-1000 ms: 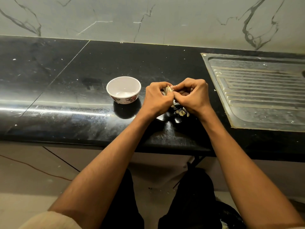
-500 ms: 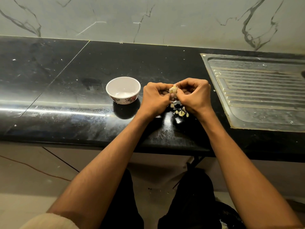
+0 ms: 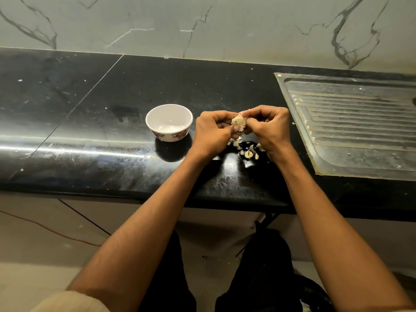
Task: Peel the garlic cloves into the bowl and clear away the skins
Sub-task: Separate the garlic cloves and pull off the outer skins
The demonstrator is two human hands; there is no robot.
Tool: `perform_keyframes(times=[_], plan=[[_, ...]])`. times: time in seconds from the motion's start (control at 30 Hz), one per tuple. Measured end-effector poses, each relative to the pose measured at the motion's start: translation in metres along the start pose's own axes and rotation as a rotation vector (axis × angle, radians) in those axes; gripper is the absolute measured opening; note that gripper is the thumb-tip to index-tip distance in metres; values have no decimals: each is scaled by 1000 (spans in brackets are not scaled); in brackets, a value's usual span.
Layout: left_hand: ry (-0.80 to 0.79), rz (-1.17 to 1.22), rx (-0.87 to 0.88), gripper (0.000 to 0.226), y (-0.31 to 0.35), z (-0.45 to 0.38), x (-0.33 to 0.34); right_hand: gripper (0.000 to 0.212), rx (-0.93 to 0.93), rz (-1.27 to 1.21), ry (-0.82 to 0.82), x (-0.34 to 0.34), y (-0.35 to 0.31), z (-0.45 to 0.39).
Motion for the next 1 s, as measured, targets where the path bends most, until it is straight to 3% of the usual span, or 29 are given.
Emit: perform_keyframes(times=[0.53,0.87,1.0], plan=[[37,53,-41,16,-2,-4,-4,12,73,-113,-17,-13,-6,4],[12,24,-11,19,0,-4,-6,20,-91,337,-166,-4,-5,9],[11,18,-12,19,-1,-5,-6,25,-133,342,-189,-2,-7,9]])
Point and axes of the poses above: each hand's wrist, its own z-axis away from the middle knuckle, its own x-axis out of the palm, y = z × x, the point moved 4 cm from there along -z, towards the middle knuckle, and after that the axes turned 6 degrees about x, right-handed, at the moved point
